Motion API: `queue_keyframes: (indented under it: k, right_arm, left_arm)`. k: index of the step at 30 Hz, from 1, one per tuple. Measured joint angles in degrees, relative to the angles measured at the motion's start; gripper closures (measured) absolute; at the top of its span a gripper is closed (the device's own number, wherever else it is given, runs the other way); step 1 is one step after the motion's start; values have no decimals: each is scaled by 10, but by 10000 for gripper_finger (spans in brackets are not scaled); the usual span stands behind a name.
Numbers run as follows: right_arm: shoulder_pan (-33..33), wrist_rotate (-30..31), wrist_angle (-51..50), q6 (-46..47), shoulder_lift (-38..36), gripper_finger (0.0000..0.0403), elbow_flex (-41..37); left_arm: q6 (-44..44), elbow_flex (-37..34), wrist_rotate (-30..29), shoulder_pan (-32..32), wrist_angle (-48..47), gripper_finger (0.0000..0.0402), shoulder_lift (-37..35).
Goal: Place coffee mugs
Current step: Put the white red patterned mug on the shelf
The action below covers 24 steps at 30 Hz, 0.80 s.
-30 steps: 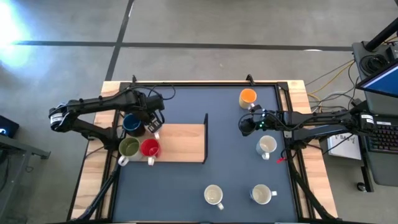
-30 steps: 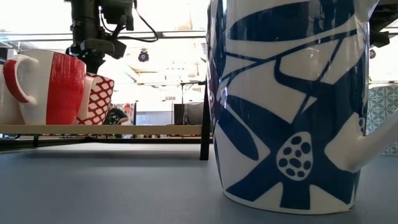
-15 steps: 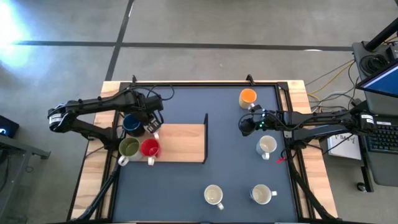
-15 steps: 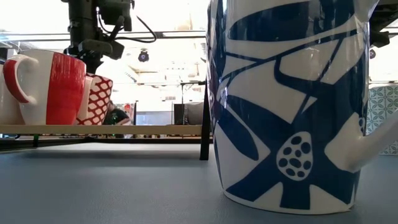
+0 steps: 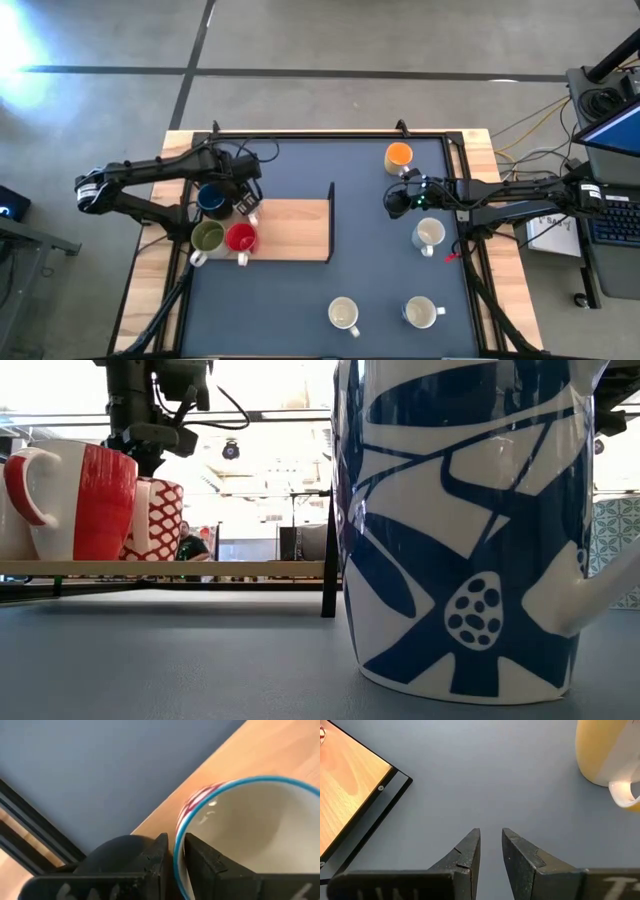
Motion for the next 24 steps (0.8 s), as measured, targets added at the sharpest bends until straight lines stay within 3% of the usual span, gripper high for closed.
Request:
queue_keyframes:
  k: [24]
  right_arm:
    - [0, 0, 0, 0, 0, 335, 0]
  left_arm:
    - [5, 4, -18, 0, -19, 361, -3]
